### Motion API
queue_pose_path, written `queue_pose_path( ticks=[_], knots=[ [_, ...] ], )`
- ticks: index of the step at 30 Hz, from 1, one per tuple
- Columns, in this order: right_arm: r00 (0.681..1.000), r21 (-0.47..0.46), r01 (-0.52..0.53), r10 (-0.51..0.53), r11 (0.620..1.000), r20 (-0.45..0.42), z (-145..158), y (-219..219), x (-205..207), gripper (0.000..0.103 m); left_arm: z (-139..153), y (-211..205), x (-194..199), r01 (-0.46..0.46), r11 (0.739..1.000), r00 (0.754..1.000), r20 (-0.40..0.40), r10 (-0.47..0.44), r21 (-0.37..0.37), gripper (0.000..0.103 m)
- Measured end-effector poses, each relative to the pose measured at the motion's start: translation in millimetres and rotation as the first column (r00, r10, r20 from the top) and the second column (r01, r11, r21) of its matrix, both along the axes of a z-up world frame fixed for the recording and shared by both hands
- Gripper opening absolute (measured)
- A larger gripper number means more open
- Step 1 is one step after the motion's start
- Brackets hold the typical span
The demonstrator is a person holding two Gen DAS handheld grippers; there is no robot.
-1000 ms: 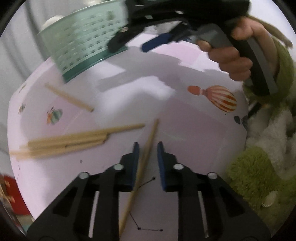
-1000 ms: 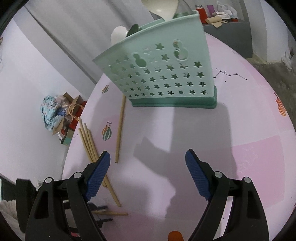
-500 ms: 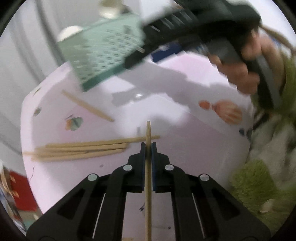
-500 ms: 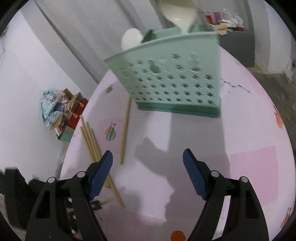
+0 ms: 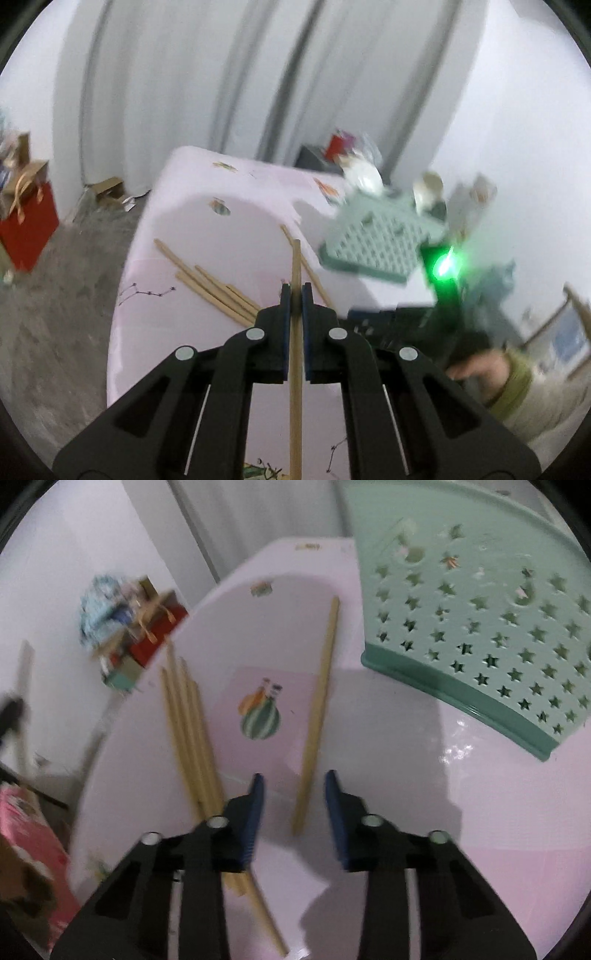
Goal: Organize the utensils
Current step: 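Close the right gripper on another chopstick while the left gripper holds its chopstick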
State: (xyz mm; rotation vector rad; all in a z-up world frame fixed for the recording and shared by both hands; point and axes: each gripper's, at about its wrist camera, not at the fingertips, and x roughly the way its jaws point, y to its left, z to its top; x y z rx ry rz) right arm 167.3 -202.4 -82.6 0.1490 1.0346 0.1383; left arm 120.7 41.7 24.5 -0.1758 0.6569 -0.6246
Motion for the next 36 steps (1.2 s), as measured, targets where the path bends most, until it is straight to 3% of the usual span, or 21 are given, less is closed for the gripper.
queue_pose_path(
  ticks=[2,7,11,17,20,23,24,30,32,34,36],
  knots=[
    [1.0,-0.035,0.003,-0.003,0.999,0.001,-2,2,1,0.007,3,6,3,-0.022,0.999,1.0,-0.004,0.022,-0.026,0.004],
    [0.999,-0.005,0.027,-0.027,1.0,-0.022,0,-11,-12,0.006,0,9,15,-0.059,0.996,0.998,-0.04,0.057,-0.066,0.004],
    [0.998,-0.015,0.028,-0.028,1.0,-0.055,3,-25,-45,0.006,-3,3,23,-0.067,0.995,0.997,-0.036,0.065,-0.078,0.004],
    [0.982,-0.042,-0.023,0.015,0.999,-0.187,-3,-45,-117,0.006,-7,1,28,-0.068,0.993,0.997,-0.048,0.064,-0.096,0.004],
    [0.981,-0.04,-0.005,-0.002,0.999,-0.196,0,-54,-126,0.011,-8,2,29,-0.072,0.992,0.996,-0.051,0.067,-0.1,0.004],
    [0.991,-0.026,0.019,-0.022,0.999,-0.13,11,-60,-118,0.041,-6,3,26,-0.073,0.992,0.997,-0.047,0.069,-0.1,0.004],
    [0.995,-0.017,0.017,-0.018,1.0,-0.099,16,-59,-110,0.042,-4,3,24,-0.075,0.992,0.997,-0.044,0.071,-0.099,0.004],
    [1.0,-0.042,-0.011,0.011,0.999,-0.007,20,-40,-44,0.042,0,8,16,-0.088,0.991,0.996,-0.035,0.085,-0.098,0.004],
    [1.0,-0.11,-0.017,0.016,0.994,-0.006,13,-34,-22,0.042,2,11,14,-0.093,0.99,0.995,-0.035,0.09,-0.101,0.004],
    [1.0,-0.165,-0.027,0.024,0.986,-0.02,5,-26,-4,0.036,3,12,13,-0.099,0.99,0.995,-0.032,0.097,-0.1,0.004],
    [0.999,-0.186,-0.032,0.029,0.982,-0.021,-2,-23,4,0.02,4,12,12,-0.103,0.99,0.995,-0.029,0.1,-0.098,0.004]
  ],
)
